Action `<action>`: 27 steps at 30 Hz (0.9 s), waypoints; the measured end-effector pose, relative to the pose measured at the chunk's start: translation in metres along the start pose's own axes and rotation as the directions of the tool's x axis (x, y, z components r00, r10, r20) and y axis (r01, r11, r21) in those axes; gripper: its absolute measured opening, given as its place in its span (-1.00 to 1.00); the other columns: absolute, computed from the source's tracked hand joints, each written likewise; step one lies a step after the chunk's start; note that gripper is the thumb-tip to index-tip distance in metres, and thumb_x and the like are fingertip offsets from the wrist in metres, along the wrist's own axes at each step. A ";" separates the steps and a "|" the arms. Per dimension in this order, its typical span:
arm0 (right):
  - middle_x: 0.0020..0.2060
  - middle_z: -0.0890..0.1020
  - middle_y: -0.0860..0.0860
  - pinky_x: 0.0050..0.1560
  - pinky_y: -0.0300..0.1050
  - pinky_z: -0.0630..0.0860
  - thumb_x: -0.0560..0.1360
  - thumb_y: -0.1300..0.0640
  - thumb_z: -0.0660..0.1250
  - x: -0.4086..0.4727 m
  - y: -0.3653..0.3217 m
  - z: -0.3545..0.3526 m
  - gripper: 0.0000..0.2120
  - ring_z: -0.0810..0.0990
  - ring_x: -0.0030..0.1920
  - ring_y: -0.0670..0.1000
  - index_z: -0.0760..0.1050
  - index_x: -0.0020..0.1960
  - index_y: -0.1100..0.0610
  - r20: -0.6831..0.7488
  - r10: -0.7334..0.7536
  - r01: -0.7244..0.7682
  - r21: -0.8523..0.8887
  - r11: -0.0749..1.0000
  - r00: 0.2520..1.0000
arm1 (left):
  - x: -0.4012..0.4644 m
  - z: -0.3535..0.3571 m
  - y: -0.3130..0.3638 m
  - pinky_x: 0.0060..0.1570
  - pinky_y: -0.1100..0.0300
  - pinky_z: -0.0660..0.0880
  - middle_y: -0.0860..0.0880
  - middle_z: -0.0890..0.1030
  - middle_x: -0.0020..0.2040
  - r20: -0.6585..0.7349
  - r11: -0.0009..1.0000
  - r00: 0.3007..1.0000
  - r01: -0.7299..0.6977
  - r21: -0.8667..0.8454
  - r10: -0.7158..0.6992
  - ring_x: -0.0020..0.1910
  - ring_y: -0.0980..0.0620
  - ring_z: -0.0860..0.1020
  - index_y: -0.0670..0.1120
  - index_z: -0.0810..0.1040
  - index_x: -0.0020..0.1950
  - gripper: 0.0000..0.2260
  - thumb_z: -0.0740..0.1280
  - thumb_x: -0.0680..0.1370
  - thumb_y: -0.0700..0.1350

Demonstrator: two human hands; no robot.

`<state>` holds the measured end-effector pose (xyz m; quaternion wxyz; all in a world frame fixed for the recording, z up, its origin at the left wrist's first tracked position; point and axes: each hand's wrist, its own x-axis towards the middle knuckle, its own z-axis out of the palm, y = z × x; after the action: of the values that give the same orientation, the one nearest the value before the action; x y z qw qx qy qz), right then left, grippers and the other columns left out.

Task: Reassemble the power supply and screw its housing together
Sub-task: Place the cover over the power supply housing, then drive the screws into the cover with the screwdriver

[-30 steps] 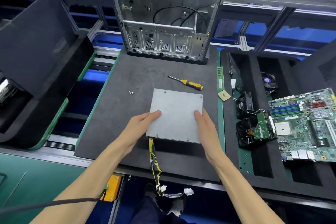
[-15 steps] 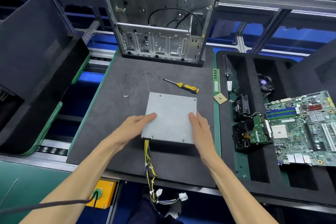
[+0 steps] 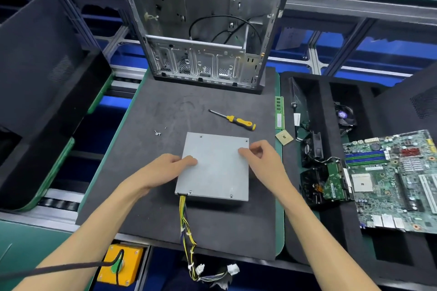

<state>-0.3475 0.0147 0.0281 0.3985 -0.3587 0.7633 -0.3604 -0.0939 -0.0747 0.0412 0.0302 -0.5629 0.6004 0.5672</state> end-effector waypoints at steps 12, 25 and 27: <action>0.24 0.51 0.10 0.26 0.12 0.43 0.57 -0.09 0.40 0.110 -0.044 0.015 -0.66 0.40 0.32 0.20 0.53 0.31 -0.04 -0.042 -0.098 0.055 -0.585 0.809 0.994 | 0.001 -0.053 0.003 -0.15 0.15 0.58 -0.04 0.70 -0.20 -0.389 0.975 0.920 -0.121 -0.185 0.041 -0.27 0.06 0.65 -0.02 0.70 -0.02 -0.80 0.28 0.64 -0.08; -0.41 0.51 -0.20 -0.43 -0.30 0.31 0.58 -0.01 0.24 0.090 -0.103 0.057 -0.96 0.35 -0.42 -0.14 0.44 -0.05 -0.12 0.067 -0.352 0.356 -0.045 0.934 0.933 | 0.013 -0.071 -0.033 -0.05 0.02 0.64 -0.01 0.71 -0.32 -0.375 1.000 0.927 -0.005 -0.007 0.002 -0.22 -0.02 0.69 -0.10 0.68 -0.14 -0.81 0.31 0.48 -0.33; -0.47 0.46 -0.20 -0.45 -0.34 0.26 0.56 -0.02 0.25 0.076 -0.109 0.070 -0.95 0.31 -0.44 -0.13 0.46 -0.08 -0.11 0.051 -0.369 0.368 0.022 0.930 0.928 | 0.018 -0.071 -0.038 -0.08 0.08 0.64 0.03 0.69 -0.35 -0.385 1.000 0.923 -0.007 0.017 0.013 -0.31 0.09 0.65 -0.06 0.66 -0.16 -0.83 0.35 0.47 -0.31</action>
<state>-0.2911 -0.1200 0.0631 0.3465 -0.5028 0.6692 -0.4234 -0.0313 -0.1267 0.0295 -0.0868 -0.6602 0.6016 0.4412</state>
